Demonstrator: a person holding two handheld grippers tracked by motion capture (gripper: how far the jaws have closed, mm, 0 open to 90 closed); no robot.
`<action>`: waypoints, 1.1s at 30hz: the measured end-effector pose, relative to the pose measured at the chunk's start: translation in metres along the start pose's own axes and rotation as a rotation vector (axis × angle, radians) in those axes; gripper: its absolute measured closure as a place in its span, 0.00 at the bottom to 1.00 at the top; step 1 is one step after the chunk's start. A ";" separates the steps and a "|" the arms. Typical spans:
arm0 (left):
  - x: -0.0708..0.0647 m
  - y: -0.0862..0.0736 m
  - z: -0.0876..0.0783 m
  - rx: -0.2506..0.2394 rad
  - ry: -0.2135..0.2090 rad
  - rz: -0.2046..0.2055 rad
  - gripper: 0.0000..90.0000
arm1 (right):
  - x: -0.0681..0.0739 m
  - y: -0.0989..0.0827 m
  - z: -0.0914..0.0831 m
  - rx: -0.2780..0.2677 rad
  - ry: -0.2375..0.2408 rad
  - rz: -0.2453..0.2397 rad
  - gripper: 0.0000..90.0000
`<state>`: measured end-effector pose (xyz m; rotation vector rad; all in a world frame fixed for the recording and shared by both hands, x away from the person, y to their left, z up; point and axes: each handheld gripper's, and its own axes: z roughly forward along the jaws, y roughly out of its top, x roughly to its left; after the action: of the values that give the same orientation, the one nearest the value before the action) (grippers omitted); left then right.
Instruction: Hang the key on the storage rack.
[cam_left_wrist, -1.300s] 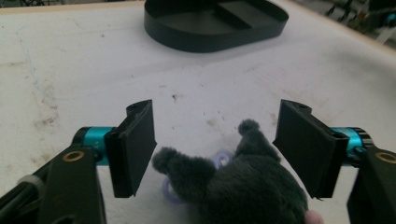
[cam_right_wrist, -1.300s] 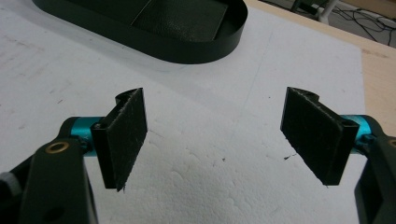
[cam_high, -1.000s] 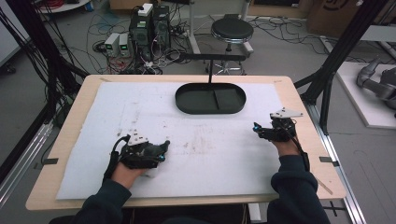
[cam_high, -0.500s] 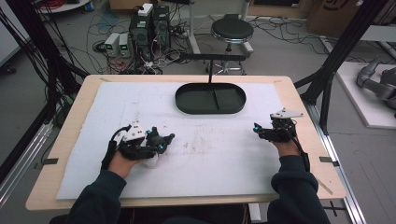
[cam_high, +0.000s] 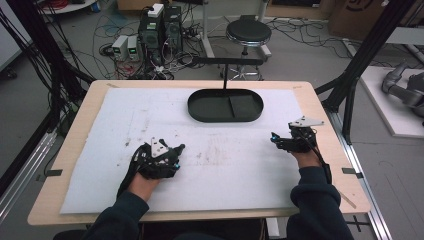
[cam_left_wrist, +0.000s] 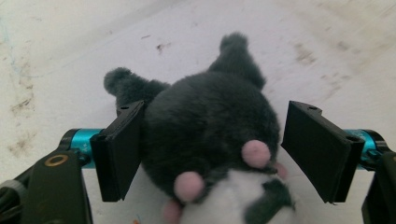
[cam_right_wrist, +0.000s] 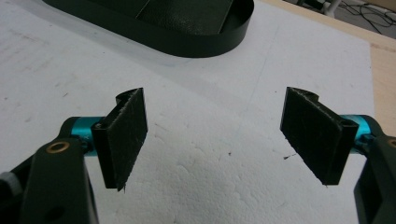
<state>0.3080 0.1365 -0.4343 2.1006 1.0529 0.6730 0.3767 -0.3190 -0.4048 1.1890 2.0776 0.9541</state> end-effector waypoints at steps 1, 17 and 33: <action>0.003 0.000 0.001 -0.007 -0.015 -0.007 0.33 | 0.000 0.000 0.000 -0.005 0.000 -0.001 0.26; 0.061 0.060 -0.035 -0.315 -0.343 -0.195 0.42 | -0.002 0.002 -0.004 -0.055 0.017 0.026 0.26; 0.084 0.145 -0.019 -0.474 -0.488 -0.276 0.42 | -0.007 0.003 -0.006 -0.104 0.032 0.050 0.27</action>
<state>0.4096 0.1491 -0.3002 1.5569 0.7879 0.2205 0.3765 -0.3256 -0.3976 1.1844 2.0051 1.0971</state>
